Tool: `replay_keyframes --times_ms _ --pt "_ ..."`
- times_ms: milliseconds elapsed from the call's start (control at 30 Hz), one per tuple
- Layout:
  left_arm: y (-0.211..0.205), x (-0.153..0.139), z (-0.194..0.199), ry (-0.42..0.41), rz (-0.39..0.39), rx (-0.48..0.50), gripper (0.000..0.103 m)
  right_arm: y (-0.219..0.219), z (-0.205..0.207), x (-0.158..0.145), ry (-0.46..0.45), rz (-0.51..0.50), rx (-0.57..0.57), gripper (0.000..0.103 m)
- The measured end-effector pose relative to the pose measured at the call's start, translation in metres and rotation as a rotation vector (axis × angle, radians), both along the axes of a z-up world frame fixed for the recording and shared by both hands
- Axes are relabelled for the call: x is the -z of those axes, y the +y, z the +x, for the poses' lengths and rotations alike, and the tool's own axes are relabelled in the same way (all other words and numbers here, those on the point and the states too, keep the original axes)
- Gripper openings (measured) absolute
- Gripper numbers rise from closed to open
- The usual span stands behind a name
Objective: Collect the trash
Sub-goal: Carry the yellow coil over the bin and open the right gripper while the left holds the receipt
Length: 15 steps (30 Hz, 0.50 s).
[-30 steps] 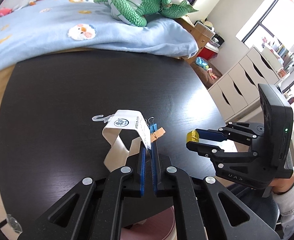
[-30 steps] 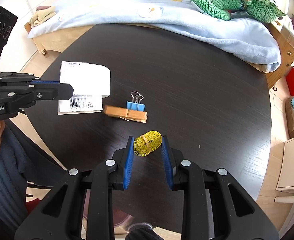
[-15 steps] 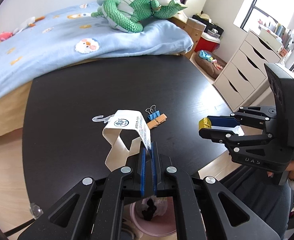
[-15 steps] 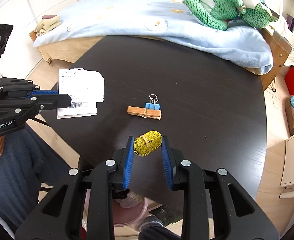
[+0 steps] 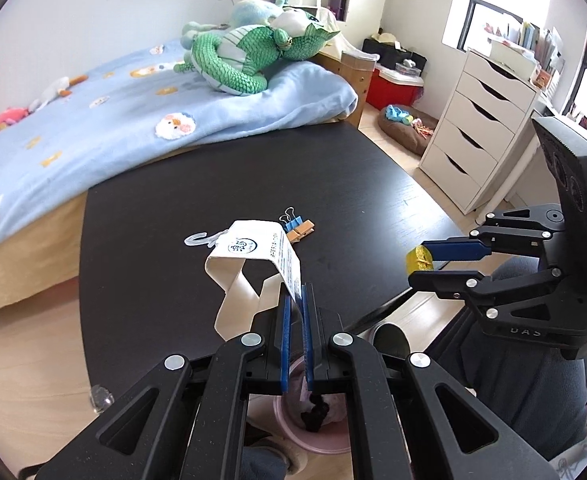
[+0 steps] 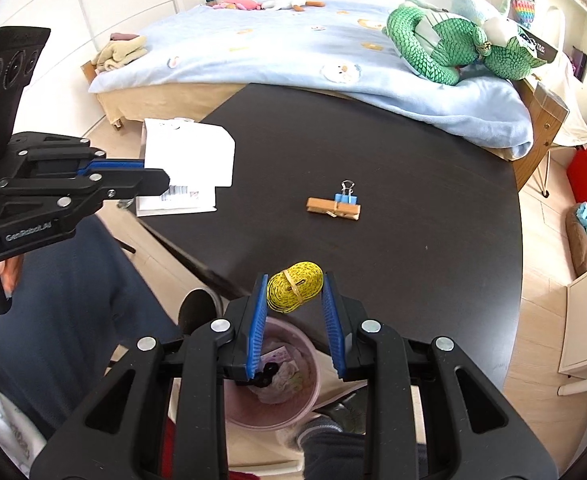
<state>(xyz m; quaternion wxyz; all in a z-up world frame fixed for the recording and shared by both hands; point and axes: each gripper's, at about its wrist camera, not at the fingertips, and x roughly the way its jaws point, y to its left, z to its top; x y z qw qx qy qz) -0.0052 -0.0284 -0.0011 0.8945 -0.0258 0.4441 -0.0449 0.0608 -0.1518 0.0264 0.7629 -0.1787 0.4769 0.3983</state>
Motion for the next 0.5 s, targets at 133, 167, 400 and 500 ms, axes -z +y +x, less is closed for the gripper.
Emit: replay_keyframes --times_ms 133,167,400,500 --pt "-0.006 -0.005 -0.012 -0.012 0.022 0.007 0.005 -0.007 -0.015 -0.006 0.0 0.013 -0.001 0.027" --pt "-0.007 -0.006 -0.015 -0.014 0.02 0.009 0.005 -0.008 -0.019 -0.008 0.001 0.016 -0.003 0.027" --pt "-0.013 -0.007 -0.037 -0.014 0.042 0.016 0.005 -0.017 -0.046 -0.012 0.016 0.012 -0.023 0.027" --pt "-0.014 -0.008 -0.047 -0.012 0.029 0.015 0.005 -0.02 -0.056 -0.009 0.031 0.009 -0.03 0.027"
